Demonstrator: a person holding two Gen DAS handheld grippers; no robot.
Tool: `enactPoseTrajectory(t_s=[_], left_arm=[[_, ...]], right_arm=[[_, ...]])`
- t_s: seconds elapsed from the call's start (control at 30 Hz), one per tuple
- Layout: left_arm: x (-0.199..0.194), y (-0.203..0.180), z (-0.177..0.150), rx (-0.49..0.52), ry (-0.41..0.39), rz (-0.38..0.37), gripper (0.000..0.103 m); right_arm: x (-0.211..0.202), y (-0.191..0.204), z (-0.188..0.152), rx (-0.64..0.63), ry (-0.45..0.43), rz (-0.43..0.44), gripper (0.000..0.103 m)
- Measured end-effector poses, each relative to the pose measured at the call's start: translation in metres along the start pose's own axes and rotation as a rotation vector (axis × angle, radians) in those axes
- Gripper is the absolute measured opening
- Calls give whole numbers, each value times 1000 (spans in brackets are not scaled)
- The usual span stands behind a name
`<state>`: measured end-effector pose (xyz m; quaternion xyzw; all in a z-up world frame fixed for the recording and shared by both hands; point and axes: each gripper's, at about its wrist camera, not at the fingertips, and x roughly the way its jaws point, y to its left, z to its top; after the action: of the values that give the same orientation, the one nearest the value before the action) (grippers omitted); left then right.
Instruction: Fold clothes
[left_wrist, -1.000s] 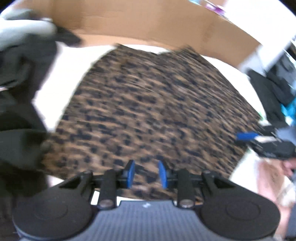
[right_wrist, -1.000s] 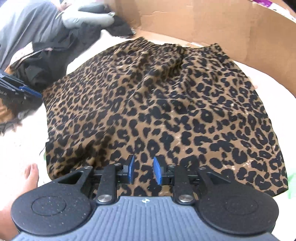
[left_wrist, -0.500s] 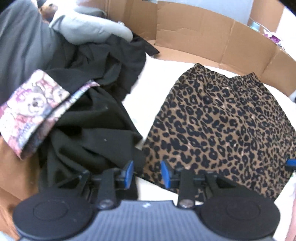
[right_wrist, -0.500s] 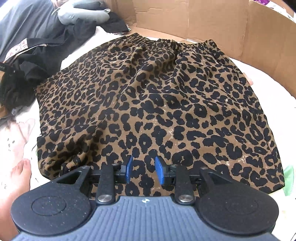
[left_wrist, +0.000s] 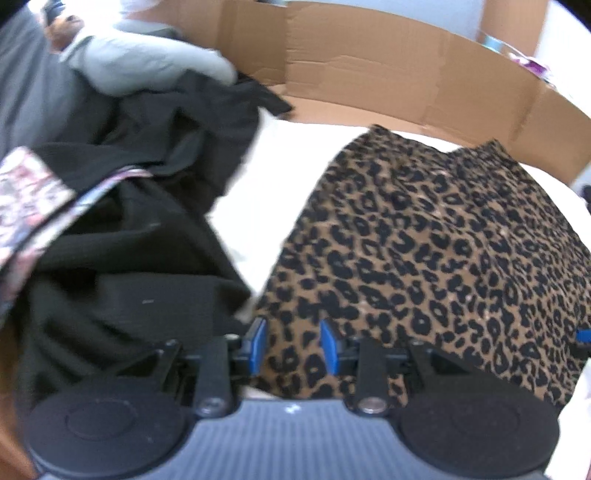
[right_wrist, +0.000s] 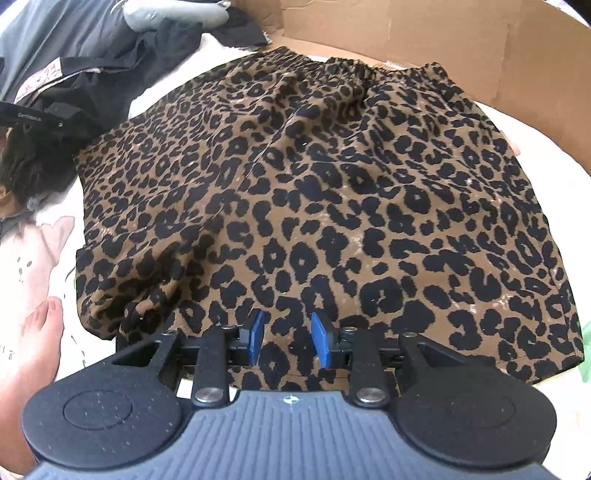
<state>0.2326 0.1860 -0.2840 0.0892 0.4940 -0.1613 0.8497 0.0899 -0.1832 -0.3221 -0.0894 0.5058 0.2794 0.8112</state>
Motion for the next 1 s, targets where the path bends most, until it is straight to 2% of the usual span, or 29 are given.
enactPoseTrajectory(t_s=[0.07,0.27,0.43,0.53,0.73,1.0], left_arm=[[10,-4,0,18,3,-8,34],[34,8,1,-30,24,-22,38],[45,13,-2,-8,49,3,54],[49,13,-6,30,66,13,59],[59,39,-16,0,99,63,58],[56,50,-25,-21,106,-30,60]], right_arm=[[1,2,0,-12,3,-1,35],[1,5,-1,-17,7,8,37],[1,4,-4,-16,9,-3,40],[2,5,-5,-40,14,-12,40],[3,12,-9,-93,19,-16,40],[3,12,-14,-109,21,-19,40]])
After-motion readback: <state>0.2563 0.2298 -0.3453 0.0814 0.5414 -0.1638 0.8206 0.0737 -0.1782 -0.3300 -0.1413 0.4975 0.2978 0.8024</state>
